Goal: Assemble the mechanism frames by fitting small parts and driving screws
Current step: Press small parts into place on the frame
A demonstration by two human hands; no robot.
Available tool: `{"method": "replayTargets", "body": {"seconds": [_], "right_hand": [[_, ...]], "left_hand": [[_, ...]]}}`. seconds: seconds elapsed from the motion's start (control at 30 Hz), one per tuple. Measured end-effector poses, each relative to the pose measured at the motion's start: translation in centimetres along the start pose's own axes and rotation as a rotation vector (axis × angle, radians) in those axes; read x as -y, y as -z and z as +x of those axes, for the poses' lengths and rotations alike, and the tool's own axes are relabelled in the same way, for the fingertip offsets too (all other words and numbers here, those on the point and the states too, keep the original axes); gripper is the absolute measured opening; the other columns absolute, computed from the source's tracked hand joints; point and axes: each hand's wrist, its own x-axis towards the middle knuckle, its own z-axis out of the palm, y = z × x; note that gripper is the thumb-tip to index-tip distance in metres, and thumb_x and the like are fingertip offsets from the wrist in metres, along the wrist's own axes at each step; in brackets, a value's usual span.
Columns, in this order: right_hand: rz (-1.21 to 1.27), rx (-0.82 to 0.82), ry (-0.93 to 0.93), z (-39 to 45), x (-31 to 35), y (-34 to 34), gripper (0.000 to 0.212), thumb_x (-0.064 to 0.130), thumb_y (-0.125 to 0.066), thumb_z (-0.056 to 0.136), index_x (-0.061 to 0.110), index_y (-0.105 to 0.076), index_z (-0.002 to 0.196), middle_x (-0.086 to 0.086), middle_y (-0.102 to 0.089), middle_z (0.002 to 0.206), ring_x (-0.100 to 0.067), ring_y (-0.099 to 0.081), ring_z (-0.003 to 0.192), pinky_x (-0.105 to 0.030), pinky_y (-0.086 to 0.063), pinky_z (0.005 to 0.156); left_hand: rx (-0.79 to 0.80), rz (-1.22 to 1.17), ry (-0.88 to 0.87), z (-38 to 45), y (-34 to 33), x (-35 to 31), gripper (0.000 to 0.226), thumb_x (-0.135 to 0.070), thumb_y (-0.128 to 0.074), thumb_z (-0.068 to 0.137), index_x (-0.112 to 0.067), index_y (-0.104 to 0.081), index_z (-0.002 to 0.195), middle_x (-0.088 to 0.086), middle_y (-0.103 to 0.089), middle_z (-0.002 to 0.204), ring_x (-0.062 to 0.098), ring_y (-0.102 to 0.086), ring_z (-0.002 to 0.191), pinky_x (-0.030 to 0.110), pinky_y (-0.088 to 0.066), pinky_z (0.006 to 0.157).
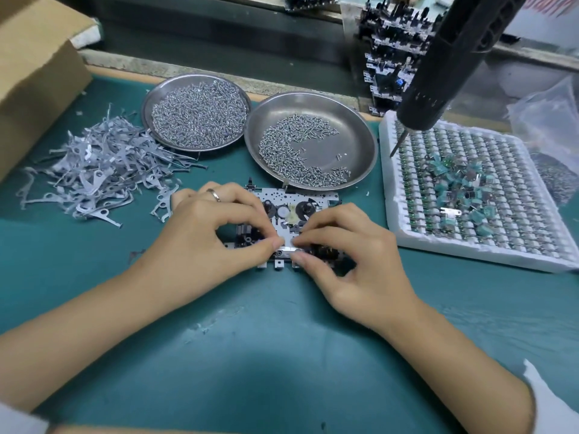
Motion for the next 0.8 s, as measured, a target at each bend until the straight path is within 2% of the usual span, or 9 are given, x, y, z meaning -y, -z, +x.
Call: {"method": "replayTargets", "body": {"seconds": [0.07,0.17,0.23,0.33,0.43,0.5,0.63,0.73,0.8], "right_hand": [[-0.059,0.0,0.055,-0.2,-0.1,0.0,0.006,0.008,-0.074,0.077,0.003,-0.075,0.079,-0.007,-0.065,0.087,-0.014,-0.055,0.081,-0.015,-0.042,0.078],[-0.098,-0.044,0.102,-0.5,0.0,-0.3,0.004,0.005,-0.072,0.078,0.002,-0.075,0.077,-0.009,-0.065,0.085,-0.018,-0.056,0.079,-0.018,-0.043,0.076],[-0.134,-0.081,0.114,-0.7,0.1,-0.6,0.003,0.001,-0.071,0.078,0.0,-0.073,0.076,-0.01,-0.065,0.084,-0.023,-0.058,0.077,-0.022,-0.046,0.073],[-0.211,-0.104,0.128,-0.9,0.5,-1.1,0.004,-0.003,-0.068,0.079,-0.003,-0.069,0.075,-0.01,-0.065,0.082,-0.029,-0.059,0.072,-0.038,-0.048,0.063],[-0.237,-0.119,0.116,-0.9,0.8,-1.4,0.005,-0.004,-0.067,0.078,-0.003,-0.069,0.074,-0.01,-0.065,0.082,-0.03,-0.059,0.071,-0.04,-0.048,0.057],[-0.241,-0.127,0.106,-0.9,0.8,-1.5,0.005,-0.003,-0.066,0.078,-0.003,-0.068,0.074,-0.009,-0.066,0.081,-0.03,-0.059,0.071,-0.04,-0.048,0.056],[-0.209,-0.127,0.086,-0.8,0.6,-1.3,0.005,-0.003,-0.069,0.076,-0.001,-0.07,0.072,-0.008,-0.065,0.08,-0.028,-0.059,0.071,-0.037,-0.049,0.062],[-0.059,-0.132,0.012,-0.4,0.4,-0.9,0.006,0.002,-0.07,0.077,0.002,-0.072,0.072,-0.005,-0.065,0.078,-0.022,-0.06,0.072,-0.025,-0.047,0.068],[0.074,-0.168,-0.054,-0.1,0.3,-0.5,0.01,0.004,-0.066,0.082,0.0,-0.071,0.073,-0.006,-0.065,0.078,-0.018,-0.06,0.074,-0.023,-0.047,0.069]], "left_hand": [[-0.011,0.011,-0.004,-0.2,-0.1,-0.2,0.016,-0.056,-0.059,0.066,-0.042,-0.065,0.067,-0.017,-0.062,0.084,0.009,-0.055,0.084,0.054,-0.035,0.088],[-0.027,-0.054,0.03,-0.3,-0.3,-0.3,0.016,-0.054,-0.064,0.065,-0.039,-0.068,0.067,-0.015,-0.064,0.084,0.011,-0.055,0.087,0.056,-0.036,0.089],[-0.034,-0.085,0.062,-0.3,-0.4,-0.2,0.011,-0.047,-0.072,0.063,-0.036,-0.071,0.066,-0.015,-0.064,0.081,0.01,-0.055,0.087,0.056,-0.035,0.092],[-0.034,-0.118,0.084,-0.3,-0.5,0.0,0.007,-0.039,-0.072,0.064,-0.032,-0.075,0.064,-0.018,-0.064,0.082,0.008,-0.055,0.085,0.054,-0.034,0.095],[-0.014,-0.149,0.088,-0.2,-0.4,0.1,0.007,-0.039,-0.074,0.064,-0.032,-0.074,0.064,-0.017,-0.064,0.08,0.006,-0.056,0.081,0.043,-0.037,0.095],[-0.001,-0.151,0.089,-0.1,-0.4,0.1,0.014,-0.042,-0.083,0.065,-0.031,-0.074,0.066,-0.016,-0.064,0.079,0.007,-0.056,0.08,0.033,-0.039,0.09],[0.02,-0.167,0.103,0.0,-0.3,0.0,0.014,-0.043,-0.071,0.062,-0.03,-0.075,0.067,-0.015,-0.064,0.079,0.008,-0.057,0.08,0.026,-0.039,0.085],[0.035,-0.179,0.117,0.0,-0.2,0.1,0.018,-0.043,-0.071,0.06,-0.027,-0.076,0.067,-0.014,-0.065,0.079,0.007,-0.058,0.08,0.023,-0.039,0.083],[0.026,-0.182,0.122,0.0,-0.3,0.1,0.017,-0.042,-0.071,0.06,-0.027,-0.076,0.067,-0.014,-0.065,0.079,0.007,-0.058,0.08,0.023,-0.039,0.083]]}}
